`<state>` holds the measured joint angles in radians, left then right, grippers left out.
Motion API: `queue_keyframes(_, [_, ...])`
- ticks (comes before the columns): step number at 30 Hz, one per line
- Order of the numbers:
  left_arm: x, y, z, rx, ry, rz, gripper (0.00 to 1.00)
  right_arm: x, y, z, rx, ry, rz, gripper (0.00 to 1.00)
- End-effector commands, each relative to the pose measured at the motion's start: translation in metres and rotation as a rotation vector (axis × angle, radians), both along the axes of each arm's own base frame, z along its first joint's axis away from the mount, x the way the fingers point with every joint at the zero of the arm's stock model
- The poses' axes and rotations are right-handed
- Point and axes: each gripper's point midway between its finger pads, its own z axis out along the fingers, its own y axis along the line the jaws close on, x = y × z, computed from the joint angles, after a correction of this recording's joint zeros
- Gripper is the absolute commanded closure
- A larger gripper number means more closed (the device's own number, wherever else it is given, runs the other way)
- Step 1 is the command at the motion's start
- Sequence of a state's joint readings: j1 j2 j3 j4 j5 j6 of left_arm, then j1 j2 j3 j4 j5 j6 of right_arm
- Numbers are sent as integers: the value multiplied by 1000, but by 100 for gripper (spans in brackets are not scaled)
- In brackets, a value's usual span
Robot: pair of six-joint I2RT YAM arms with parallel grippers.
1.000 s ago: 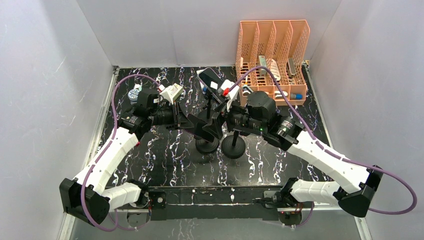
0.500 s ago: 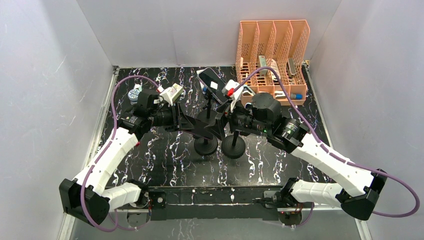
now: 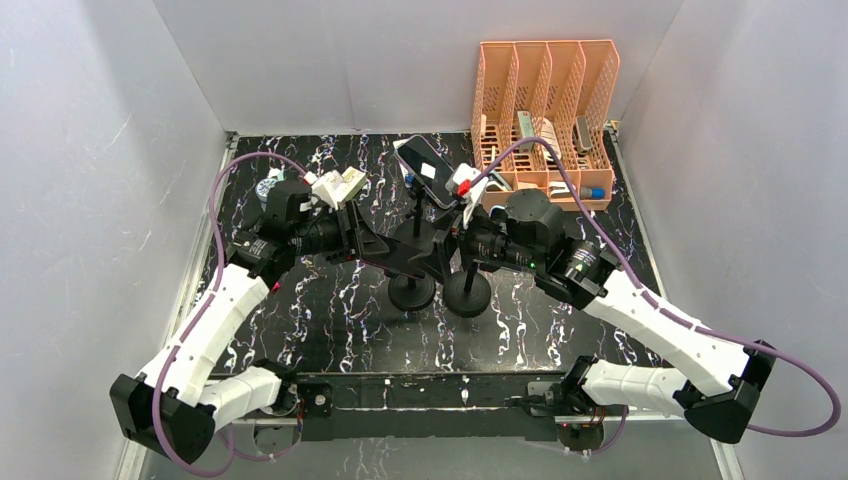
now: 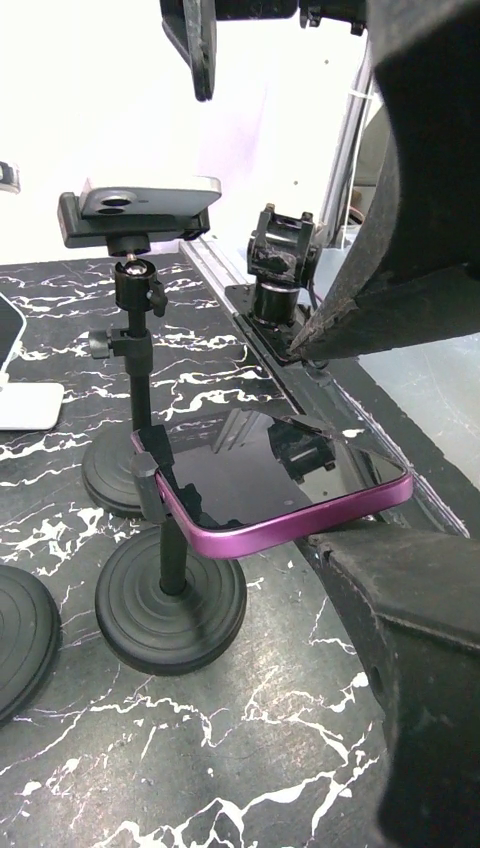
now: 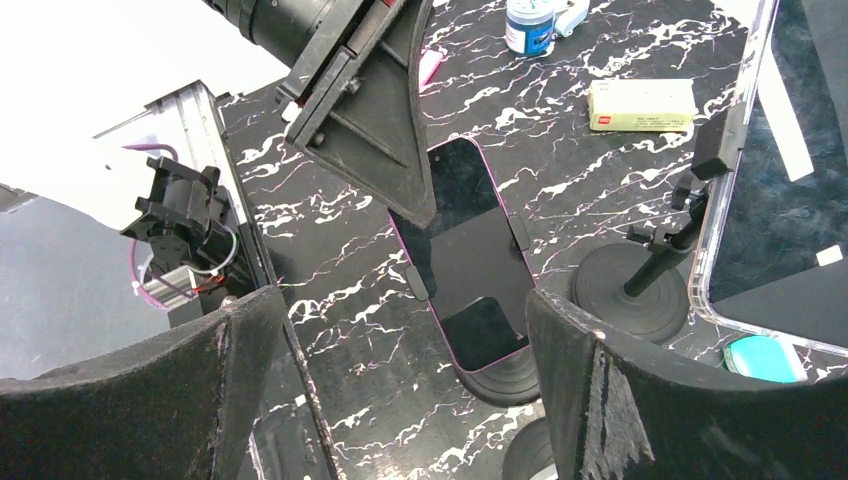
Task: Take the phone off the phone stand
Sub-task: Place the phone stand with the phone at the center of the board.
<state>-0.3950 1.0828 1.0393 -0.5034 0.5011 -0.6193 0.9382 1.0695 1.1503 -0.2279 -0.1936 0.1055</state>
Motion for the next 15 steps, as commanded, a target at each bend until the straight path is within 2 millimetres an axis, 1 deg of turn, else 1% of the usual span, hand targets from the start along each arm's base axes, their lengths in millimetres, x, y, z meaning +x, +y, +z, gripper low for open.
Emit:
queue_keyframes(1, [3,5,11,-9,-24,55,43,-8,1,20,67,-32,28,1])
queue_keyframes(4, [4,9,11,6,-22,86,39,-10,0,23,74,-33,33,1])
queue_keyframes(6, [5,16,10,30,-25,119,33,-10,-2,24,77,-35,34,1])
queue_keyframes(8, [6,28,11,71,-44,170,26,-12,-4,25,82,-39,34,1])
queue_keyframes(10, [7,39,15,106,-75,217,22,-11,-6,25,86,-44,19,1])
queue_keyframes(12, [9,52,19,148,-102,273,19,-7,-10,26,99,-55,-17,1])
queue_keyframes(15, [11,71,25,209,-133,352,19,3,-18,33,149,-76,-94,1])
